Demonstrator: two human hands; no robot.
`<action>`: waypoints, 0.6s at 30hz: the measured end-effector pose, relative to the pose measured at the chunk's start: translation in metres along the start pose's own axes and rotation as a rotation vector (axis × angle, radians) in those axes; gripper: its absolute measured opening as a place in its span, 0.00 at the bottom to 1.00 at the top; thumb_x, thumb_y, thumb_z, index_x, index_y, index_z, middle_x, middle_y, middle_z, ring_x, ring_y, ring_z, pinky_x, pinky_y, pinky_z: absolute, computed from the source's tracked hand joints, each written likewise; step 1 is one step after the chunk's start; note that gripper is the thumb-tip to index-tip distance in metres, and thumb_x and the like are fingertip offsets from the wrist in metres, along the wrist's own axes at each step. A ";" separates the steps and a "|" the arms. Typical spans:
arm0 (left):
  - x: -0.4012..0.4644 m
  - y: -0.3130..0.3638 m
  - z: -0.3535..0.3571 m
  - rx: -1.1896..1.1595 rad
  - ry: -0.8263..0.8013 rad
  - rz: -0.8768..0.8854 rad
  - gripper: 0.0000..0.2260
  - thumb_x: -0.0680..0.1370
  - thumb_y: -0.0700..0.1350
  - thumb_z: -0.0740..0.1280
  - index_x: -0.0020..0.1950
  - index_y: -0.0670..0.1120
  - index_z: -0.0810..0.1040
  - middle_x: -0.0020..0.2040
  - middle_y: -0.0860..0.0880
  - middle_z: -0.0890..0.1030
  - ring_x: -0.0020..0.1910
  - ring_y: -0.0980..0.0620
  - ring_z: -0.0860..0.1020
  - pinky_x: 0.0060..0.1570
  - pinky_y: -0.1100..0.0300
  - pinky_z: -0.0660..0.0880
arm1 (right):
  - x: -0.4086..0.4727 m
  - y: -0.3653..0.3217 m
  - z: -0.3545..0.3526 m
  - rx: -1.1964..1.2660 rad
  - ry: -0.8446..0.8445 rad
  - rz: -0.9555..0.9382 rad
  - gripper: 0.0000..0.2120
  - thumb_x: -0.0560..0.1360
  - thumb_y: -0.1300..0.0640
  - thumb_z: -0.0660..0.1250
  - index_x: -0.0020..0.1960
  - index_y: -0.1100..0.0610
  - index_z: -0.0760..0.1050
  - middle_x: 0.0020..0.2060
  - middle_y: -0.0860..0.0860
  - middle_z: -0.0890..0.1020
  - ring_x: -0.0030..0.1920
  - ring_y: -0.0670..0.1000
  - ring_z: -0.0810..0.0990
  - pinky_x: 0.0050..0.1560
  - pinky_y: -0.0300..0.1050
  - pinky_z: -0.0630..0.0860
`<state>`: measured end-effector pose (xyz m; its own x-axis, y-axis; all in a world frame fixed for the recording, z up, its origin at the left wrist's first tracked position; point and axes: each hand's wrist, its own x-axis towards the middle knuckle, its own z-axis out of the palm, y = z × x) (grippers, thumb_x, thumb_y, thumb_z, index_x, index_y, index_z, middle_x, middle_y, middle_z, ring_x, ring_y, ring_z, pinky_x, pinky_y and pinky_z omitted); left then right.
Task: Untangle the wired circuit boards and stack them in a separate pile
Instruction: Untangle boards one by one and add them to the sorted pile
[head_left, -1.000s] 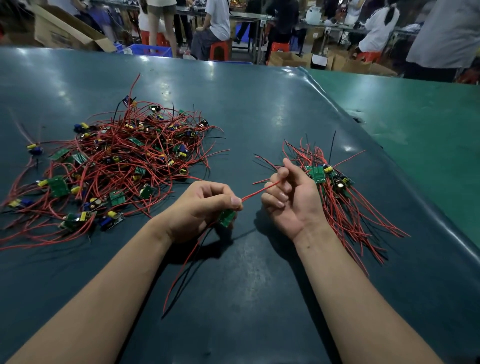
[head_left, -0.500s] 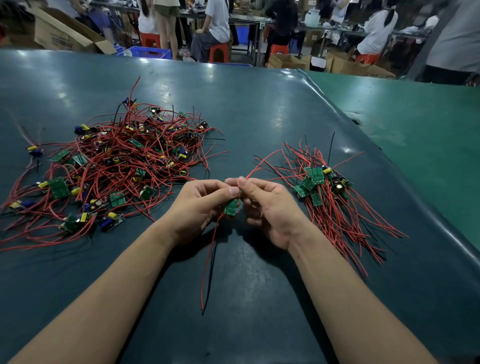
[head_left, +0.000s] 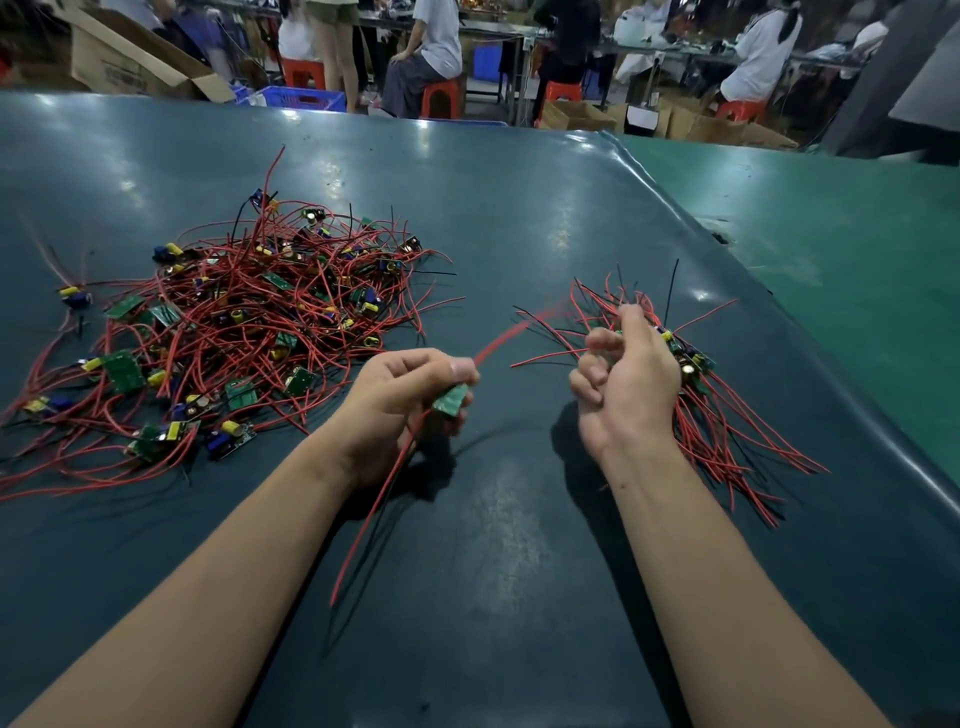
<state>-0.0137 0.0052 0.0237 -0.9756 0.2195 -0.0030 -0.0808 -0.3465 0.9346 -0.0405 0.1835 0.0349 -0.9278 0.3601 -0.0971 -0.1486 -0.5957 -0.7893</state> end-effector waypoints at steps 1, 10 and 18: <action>0.000 0.001 0.000 -0.050 0.060 0.013 0.05 0.69 0.42 0.71 0.32 0.44 0.83 0.31 0.49 0.78 0.28 0.56 0.76 0.29 0.67 0.73 | -0.002 0.000 0.001 -0.085 -0.038 0.007 0.08 0.82 0.51 0.61 0.48 0.55 0.70 0.26 0.49 0.72 0.18 0.44 0.61 0.20 0.32 0.55; 0.004 -0.003 0.002 -0.034 0.170 0.077 0.07 0.68 0.44 0.71 0.42 0.42 0.83 0.40 0.45 0.82 0.41 0.48 0.77 0.43 0.53 0.72 | -0.032 0.025 0.006 -0.637 -0.533 0.141 0.10 0.76 0.53 0.72 0.38 0.54 0.75 0.24 0.48 0.73 0.19 0.44 0.64 0.20 0.31 0.57; 0.007 -0.002 0.001 0.097 0.307 0.192 0.13 0.73 0.52 0.68 0.46 0.42 0.83 0.37 0.48 0.83 0.33 0.54 0.78 0.36 0.62 0.77 | -0.030 0.013 0.006 -0.597 -0.535 0.045 0.06 0.75 0.61 0.72 0.41 0.59 0.78 0.31 0.52 0.83 0.21 0.46 0.74 0.18 0.33 0.62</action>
<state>-0.0205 0.0082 0.0221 -0.9881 -0.1296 0.0828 0.1148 -0.2635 0.9578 -0.0163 0.1602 0.0308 -0.9892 -0.1384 0.0483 -0.0399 -0.0627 -0.9972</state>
